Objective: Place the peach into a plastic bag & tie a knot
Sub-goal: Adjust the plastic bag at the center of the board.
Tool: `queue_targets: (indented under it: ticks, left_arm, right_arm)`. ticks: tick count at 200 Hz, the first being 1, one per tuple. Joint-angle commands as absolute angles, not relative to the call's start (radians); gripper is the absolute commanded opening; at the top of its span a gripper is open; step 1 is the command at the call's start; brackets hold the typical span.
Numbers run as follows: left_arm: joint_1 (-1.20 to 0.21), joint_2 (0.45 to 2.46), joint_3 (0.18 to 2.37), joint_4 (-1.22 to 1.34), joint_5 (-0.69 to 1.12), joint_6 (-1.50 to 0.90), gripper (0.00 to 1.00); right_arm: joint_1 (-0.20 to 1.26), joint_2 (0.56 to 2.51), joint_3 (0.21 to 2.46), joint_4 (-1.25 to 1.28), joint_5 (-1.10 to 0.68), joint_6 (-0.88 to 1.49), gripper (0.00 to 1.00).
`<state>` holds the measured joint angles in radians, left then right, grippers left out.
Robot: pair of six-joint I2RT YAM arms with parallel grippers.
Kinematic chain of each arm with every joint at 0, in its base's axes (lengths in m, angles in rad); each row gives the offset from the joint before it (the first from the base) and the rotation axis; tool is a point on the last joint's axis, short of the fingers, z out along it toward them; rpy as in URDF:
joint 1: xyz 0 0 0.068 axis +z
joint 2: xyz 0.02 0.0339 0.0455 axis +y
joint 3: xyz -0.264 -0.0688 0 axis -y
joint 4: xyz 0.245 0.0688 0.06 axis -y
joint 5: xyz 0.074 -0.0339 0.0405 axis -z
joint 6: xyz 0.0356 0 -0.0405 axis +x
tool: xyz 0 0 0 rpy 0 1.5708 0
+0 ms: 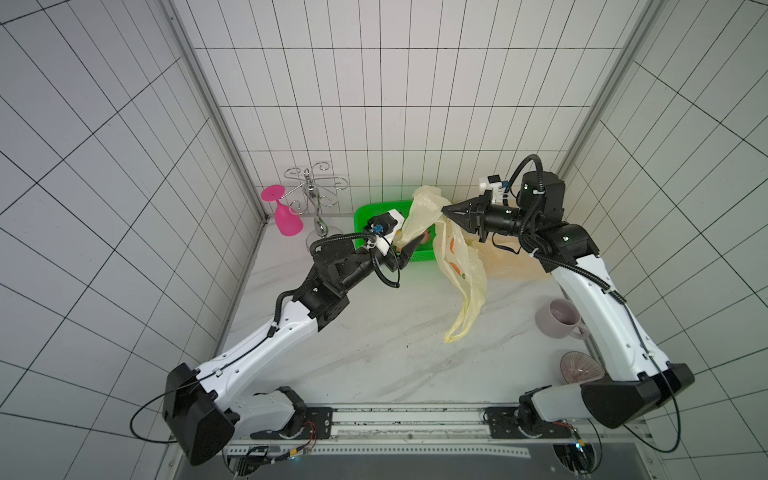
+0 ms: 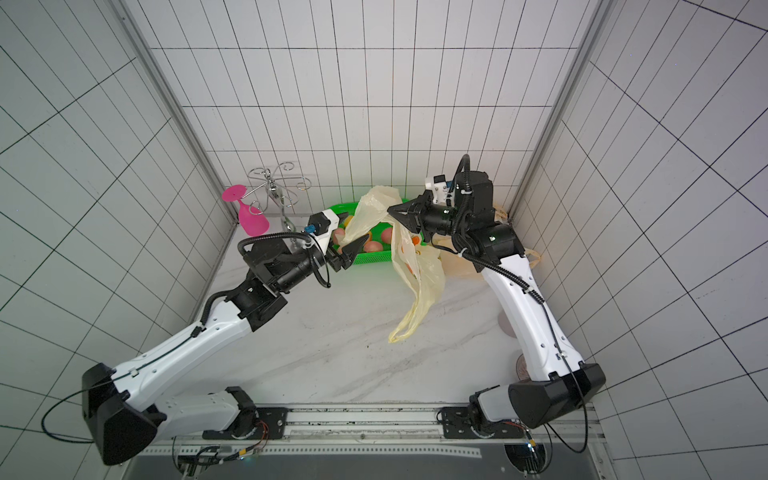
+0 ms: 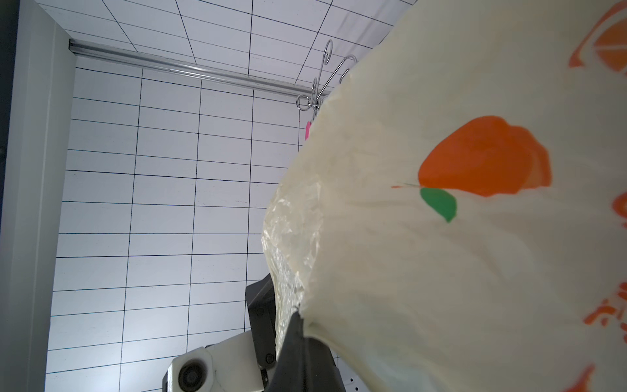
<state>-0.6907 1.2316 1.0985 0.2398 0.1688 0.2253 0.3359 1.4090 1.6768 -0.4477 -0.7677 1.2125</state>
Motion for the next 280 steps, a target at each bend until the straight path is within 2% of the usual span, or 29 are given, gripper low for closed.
queue_targets:
  ticks: [1, 35, 66, 86, 103, 142, 156, 191, 225, 244, 251, 257, 274, 280]
  left_arm:
    - [-0.685, 1.234, 1.119, 0.306, 0.167, 0.236, 0.57]
    - [-0.678, 1.228, 1.133, 0.273, 0.150, 0.243, 0.23]
    - [-0.681, 1.222, 1.246, -0.060, 0.121, 0.222, 0.00]
    - [-0.682, 1.225, 1.340, -0.347, 0.095, 0.135, 0.00]
    - [-0.695, 1.251, 1.455, -0.605, 0.153, 0.045, 0.00]
    - [-0.735, 1.411, 1.807, -1.100, 0.213, -0.097, 0.00]
    - [-0.707, 1.449, 1.869, -1.151, 0.210, -0.148, 0.00]
    - [-0.526, 1.504, 1.871, -1.099, 0.362, -0.291, 0.00]
    - [-0.472, 1.539, 1.870, -1.064, 0.439, -0.345, 0.00]
    - [-0.468, 1.533, 1.849, -1.043, 0.458, -0.353, 0.00]
    - [-0.468, 1.529, 1.838, -1.032, 0.466, -0.356, 0.00]
    - [-0.465, 1.528, 1.834, -1.025, 0.471, -0.360, 0.00]
    - [-0.465, 1.529, 1.836, -1.011, 0.477, -0.365, 0.00]
    - [-0.466, 1.531, 1.837, -1.006, 0.479, -0.366, 0.00]
  right_arm:
    - [0.348, 1.386, 1.619, -0.397, -0.807, 1.254, 0.00]
    - [0.348, 1.391, 1.580, -0.331, -0.836, 1.307, 0.00]
    - [0.341, 1.419, 1.620, -0.371, -0.802, 1.248, 0.00]
    - [0.342, 1.479, 1.720, -0.527, -0.728, 1.105, 0.00]
    - [0.354, 1.539, 1.798, -0.646, -0.674, 1.001, 0.00]
    - [0.467, 1.628, 1.880, -0.666, -0.650, 0.903, 0.00]
    - [0.501, 1.671, 1.912, -0.681, -0.634, 0.864, 0.00]
    - [0.507, 1.755, 1.960, -0.775, -0.531, 0.664, 0.00]
    - [0.513, 1.695, 2.009, -0.910, -0.473, 0.505, 0.31]
    - [0.524, 1.608, 1.951, -0.945, -0.416, 0.459, 0.36]
    - [0.536, 1.575, 1.929, -0.957, -0.395, 0.452, 0.35]
    - [0.551, 1.548, 1.909, -0.963, -0.373, 0.451, 0.29]
    - [0.600, 1.472, 1.805, -0.930, -0.317, 0.499, 0.01]
    - [0.618, 1.449, 1.758, -0.900, -0.304, 0.526, 0.00]
